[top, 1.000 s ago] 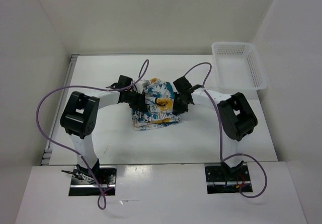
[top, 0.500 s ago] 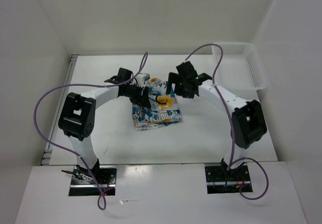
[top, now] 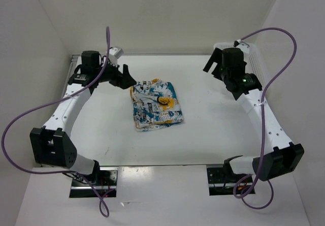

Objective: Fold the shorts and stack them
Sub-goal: Fold the shorts

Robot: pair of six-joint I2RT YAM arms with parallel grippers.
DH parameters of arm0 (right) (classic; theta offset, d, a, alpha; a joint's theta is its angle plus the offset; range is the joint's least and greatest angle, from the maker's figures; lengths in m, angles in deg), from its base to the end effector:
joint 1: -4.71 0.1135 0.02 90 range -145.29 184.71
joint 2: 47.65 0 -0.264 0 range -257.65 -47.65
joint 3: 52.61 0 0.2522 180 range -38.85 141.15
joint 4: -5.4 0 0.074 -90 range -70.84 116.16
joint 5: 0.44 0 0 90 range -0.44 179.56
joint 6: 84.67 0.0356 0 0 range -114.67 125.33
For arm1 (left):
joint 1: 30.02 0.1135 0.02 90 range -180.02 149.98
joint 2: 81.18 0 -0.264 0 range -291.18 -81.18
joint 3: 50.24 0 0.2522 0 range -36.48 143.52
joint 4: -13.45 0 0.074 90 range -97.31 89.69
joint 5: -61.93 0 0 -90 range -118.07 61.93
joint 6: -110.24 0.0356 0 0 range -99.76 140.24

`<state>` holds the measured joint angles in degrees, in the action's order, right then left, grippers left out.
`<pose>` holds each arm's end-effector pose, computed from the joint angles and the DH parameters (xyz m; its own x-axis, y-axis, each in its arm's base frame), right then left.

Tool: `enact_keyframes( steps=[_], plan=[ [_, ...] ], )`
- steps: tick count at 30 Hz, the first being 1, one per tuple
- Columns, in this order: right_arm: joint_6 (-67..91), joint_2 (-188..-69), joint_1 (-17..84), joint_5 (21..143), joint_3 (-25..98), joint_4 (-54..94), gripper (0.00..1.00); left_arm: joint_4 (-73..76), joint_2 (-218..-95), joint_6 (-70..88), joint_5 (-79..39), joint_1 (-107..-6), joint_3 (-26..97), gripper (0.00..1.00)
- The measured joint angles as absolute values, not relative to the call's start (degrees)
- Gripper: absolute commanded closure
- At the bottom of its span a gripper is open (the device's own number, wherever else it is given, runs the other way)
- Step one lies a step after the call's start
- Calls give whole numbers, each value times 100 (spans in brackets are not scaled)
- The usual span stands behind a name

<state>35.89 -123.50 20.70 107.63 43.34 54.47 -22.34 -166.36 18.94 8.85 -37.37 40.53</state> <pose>0.2786 0.0683 0.4039 -0.4015 0.3878 -0.8297 0.2359 0.9192 0.3155 0.3319 -0.0644 0.3496 -0.5128 0.0479 -0.8572 0.6057 0.7278 -0.3217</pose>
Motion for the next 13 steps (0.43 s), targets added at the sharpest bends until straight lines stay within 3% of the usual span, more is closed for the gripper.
enact_keyframes(
  steps=[13],
  plan=[
    [3662,-11085,1467,11342,3436,5989,0,-2240,-15780,1894,612,-2478,3157,4]
  ],
)
